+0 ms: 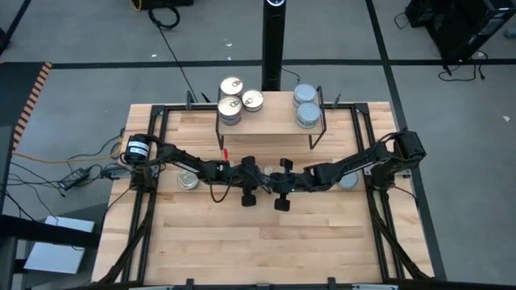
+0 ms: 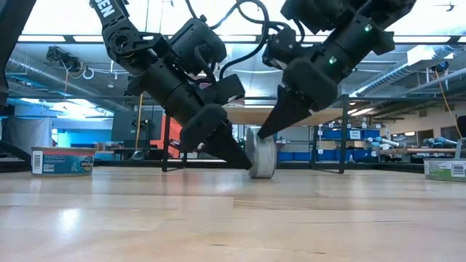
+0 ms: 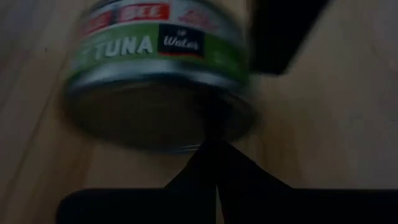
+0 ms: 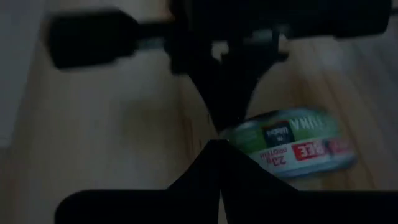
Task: Stack canned seafood by type on shelf
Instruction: Put the green tuna can on the shelf
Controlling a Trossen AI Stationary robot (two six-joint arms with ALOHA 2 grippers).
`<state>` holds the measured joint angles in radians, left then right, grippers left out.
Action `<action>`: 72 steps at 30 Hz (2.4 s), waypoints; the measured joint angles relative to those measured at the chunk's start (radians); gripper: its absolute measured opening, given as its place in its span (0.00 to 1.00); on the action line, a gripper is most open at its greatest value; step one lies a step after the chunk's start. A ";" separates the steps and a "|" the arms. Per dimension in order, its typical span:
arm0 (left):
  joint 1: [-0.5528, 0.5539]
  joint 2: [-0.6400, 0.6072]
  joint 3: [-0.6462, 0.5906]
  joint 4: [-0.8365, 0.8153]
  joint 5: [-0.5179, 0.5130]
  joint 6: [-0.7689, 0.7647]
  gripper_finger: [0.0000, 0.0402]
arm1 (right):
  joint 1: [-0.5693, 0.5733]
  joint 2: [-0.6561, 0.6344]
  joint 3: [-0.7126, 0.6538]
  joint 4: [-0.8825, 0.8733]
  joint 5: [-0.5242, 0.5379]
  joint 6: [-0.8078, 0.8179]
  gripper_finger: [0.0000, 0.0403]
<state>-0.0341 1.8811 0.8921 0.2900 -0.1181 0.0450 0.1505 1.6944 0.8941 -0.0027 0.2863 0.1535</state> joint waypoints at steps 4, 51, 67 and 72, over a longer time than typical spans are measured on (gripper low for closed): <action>-0.001 -0.001 0.001 0.003 -0.001 0.000 0.01 | -0.001 -0.001 0.000 0.012 0.001 0.000 0.03; -0.132 -0.239 -0.378 0.348 -0.186 -0.103 0.01 | -0.021 -0.026 0.120 -0.304 0.161 0.430 0.72; -0.132 -0.240 -0.379 0.364 -0.188 -0.103 0.01 | -0.035 0.025 0.120 -0.339 0.103 0.449 0.57; -0.132 -0.240 -0.379 0.364 -0.188 -0.102 0.01 | -0.032 0.025 0.120 -0.345 0.104 0.447 0.49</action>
<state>-0.1658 1.6409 0.5133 0.6537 -0.3060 -0.0574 0.1181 1.7195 1.0138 -0.3473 0.3901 0.6010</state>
